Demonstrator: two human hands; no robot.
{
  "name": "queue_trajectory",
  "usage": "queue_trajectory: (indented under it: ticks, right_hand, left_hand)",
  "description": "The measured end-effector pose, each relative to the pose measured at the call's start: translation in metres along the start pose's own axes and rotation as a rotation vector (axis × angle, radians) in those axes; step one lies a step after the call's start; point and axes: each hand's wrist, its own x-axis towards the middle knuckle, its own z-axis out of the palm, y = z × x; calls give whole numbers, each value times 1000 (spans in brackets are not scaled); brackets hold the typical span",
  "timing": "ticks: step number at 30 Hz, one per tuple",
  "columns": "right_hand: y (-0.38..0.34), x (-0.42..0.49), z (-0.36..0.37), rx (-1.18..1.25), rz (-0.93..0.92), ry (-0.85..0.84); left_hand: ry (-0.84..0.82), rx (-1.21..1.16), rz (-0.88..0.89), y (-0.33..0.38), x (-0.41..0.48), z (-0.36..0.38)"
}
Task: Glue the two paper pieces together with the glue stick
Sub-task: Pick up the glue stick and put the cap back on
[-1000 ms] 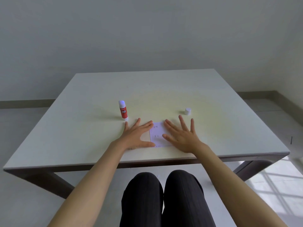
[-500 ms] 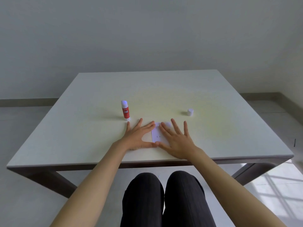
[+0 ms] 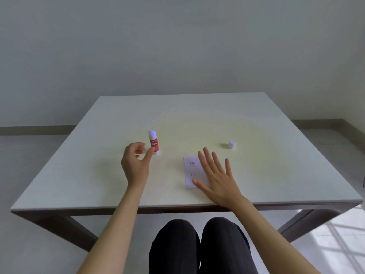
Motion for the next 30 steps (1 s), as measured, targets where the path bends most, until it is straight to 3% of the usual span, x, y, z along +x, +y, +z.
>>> queue_trajectory:
  ticks: [4, 11, 13, 15, 18, 23, 26, 28, 30]
  right_hand:
    - [2, -2, -3, 144, 4, 63]
    - [2, -3, -4, 176, -9, 84]
    - [1, -4, -6, 199, -6, 121]
    - [-6, -2, -10, 290, 27, 225]
    - [-32, 6, -22, 740, 198, 340]
    - [-52, 22, -44, 1649, 479, -122]
    - [-54, 20, -49, 1942, 485, -159]
    - [-56, 17, -45, 1722, 349, 85]
    - [-57, 14, -38, 1044, 238, 395]
  left_hand:
    - [-171, 10, -162, -2, 14, 20]
    - [-124, 12, -151, 9, 18, 32]
    - [-195, -91, -202, 16, 14, 29]
    - [-322, -341, -297, 31, 8, 26]
    - [-497, -579, -338, 53, -7, 27]
    - [-603, -635, -342, 69, -21, 25]
    - [-592, -669, -324, 75, -21, 21]
    - [-566, -662, -306, 79, -23, 22]
    - [-542, -661, -315, 83, -27, 23]
